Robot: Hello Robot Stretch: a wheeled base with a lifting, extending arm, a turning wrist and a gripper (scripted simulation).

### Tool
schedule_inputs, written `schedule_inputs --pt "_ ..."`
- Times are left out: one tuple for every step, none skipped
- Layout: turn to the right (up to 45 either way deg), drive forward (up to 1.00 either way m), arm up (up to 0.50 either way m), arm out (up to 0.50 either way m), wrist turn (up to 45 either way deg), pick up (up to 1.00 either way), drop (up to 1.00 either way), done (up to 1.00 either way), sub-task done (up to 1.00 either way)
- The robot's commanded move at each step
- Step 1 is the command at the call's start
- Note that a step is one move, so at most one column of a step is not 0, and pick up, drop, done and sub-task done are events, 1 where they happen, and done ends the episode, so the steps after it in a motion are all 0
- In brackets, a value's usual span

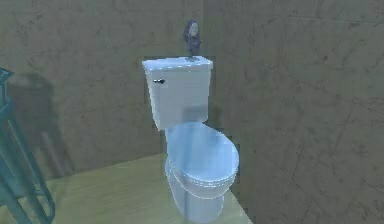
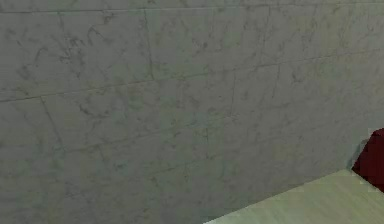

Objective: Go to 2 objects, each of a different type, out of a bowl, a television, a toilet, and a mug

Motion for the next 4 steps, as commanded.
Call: schedule_inputs --pt "-45.0 0.0 0.0 0.0 0.0 0.0 0.0 0.0 0.0" --pt "-45.0 0.0 0.0 0.0 0.0 0.0 0.0 0.0 0.0" --pt "-9.0 0.0 0.0 0.0 0.0 0.0 0.0 0.0 0.0" --pt "0.0 1.0 0.0 0.0 0.0 0.0 0.0 0.0 0.0"
